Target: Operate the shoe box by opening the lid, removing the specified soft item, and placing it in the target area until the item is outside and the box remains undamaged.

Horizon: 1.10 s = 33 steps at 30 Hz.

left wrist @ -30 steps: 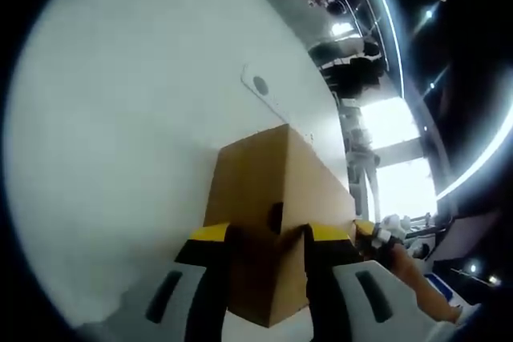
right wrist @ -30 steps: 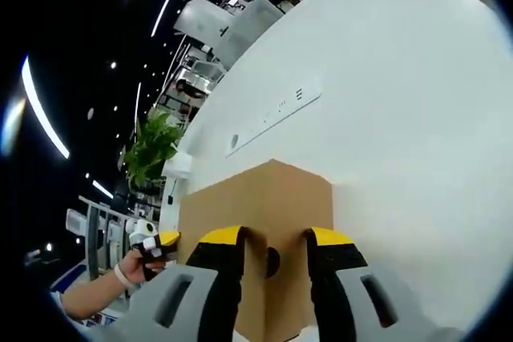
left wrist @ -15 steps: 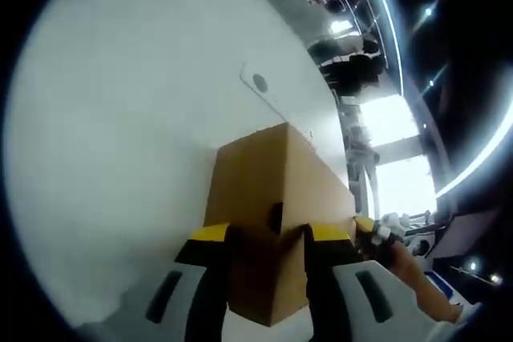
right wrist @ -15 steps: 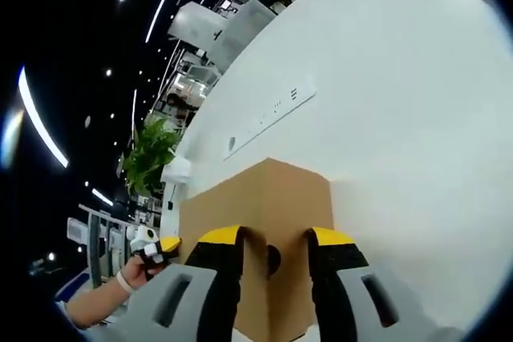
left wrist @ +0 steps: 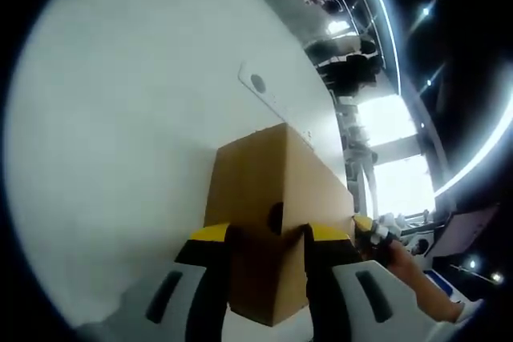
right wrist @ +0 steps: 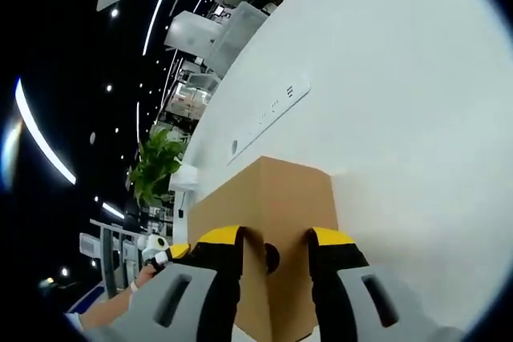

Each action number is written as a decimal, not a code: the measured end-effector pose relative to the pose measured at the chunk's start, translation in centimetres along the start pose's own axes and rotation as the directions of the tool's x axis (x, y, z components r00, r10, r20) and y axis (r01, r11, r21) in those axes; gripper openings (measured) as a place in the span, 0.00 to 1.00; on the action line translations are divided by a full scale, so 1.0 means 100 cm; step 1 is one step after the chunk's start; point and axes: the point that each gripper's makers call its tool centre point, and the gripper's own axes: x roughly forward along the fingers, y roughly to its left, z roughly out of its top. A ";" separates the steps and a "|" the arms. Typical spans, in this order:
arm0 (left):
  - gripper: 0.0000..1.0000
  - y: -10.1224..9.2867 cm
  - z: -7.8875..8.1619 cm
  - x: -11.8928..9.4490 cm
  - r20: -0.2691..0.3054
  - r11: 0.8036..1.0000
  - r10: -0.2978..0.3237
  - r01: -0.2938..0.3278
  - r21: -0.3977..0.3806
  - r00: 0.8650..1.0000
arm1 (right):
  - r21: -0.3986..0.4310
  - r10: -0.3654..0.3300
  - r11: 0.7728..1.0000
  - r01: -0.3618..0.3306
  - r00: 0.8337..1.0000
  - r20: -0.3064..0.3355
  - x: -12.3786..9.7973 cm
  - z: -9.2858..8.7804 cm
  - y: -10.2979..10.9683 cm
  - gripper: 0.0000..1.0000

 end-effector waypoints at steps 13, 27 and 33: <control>0.36 0.000 0.000 0.000 0.004 1.000 0.000 0.000 0.001 1.000 | -0.005 0.005 1.000 -0.005 1.000 -0.002 0.001 0.001 -0.001 0.32; 0.37 0.002 0.001 -0.001 0.024 1.000 -0.020 0.020 0.006 1.000 | -0.014 0.005 1.000 -0.005 1.000 -0.004 0.001 0.002 -0.002 0.32; 0.47 0.003 0.002 0.003 0.041 0.999 -0.014 0.015 -0.043 0.999 | -0.019 0.002 1.000 -0.002 1.000 -0.004 0.001 0.002 -0.002 0.32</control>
